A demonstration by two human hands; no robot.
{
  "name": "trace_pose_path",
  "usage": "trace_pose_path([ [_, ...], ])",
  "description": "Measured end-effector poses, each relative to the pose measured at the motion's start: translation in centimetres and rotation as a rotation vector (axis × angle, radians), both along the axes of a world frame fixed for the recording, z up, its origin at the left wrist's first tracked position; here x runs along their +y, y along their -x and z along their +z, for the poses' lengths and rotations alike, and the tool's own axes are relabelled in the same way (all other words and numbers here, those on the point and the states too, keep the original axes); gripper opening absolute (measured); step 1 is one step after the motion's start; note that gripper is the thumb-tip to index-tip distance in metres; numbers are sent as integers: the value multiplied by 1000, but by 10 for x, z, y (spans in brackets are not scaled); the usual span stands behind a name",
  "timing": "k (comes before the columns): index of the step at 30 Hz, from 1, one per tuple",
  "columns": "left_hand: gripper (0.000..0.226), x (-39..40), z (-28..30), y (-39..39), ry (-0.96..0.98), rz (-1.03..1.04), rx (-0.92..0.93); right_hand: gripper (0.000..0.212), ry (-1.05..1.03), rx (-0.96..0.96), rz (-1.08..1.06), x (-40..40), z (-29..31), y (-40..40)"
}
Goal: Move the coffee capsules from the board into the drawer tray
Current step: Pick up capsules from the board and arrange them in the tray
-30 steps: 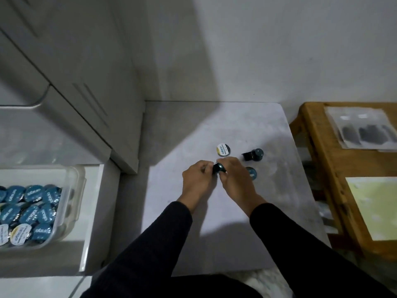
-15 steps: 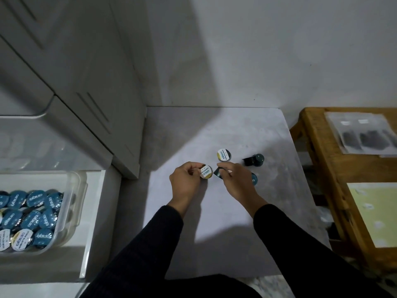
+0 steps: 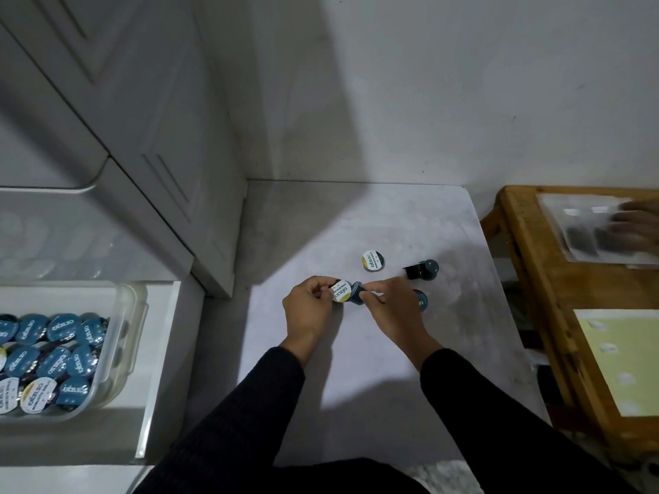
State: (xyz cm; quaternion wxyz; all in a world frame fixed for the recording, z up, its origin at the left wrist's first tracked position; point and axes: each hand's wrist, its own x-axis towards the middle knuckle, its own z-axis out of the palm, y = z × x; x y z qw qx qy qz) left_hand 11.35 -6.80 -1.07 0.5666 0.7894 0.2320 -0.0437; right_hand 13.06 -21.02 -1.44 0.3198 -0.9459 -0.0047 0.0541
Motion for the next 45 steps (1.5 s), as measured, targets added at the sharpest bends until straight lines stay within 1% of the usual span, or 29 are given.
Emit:
trace_pose_path([
  [3,24,0,2,1,12,-9,-4,42,-8,-62,36,4,10,2],
  [5,24,0,3,2,19,-8,-7,51,-34,-27,11,7,11,2],
  [8,24,1,3,2,27,-12,0,47,-16,27,-11,10,11,1],
  [10,23,2,2,2,34,-20,11,39,16,38,-21,11,10,1],
  [13,21,4,2,1,47,-5,17,35,84,30,-27,12,9,0],
  [15,21,6,2,1,57,13,20,28,91,35,-43,13,10,1],
  [18,21,10,3,2,62,23,25,26,13,60,-113,12,6,4],
  [21,21,11,5,6,79,36,33,14,-145,113,-218,12,4,7],
  [25,20,12,10,11,132,74,45,20,-412,191,-339,12,10,12],
  [28,21,10,17,14,192,119,51,23,-512,179,-353,11,24,17],
  [33,29,10,36,23,316,131,-64,21,-614,106,-393,9,46,31],
  [35,33,12,45,30,384,145,-113,17,-703,88,-408,11,59,39],
  [38,32,17,65,48,514,210,-175,16,-819,52,-421,21,82,53],
  [41,28,29,89,72,616,270,-250,15,-942,45,-370,38,104,69],
  [45,24,62,113,102,660,358,-339,18,-1001,63,-292,71,129,90],
])
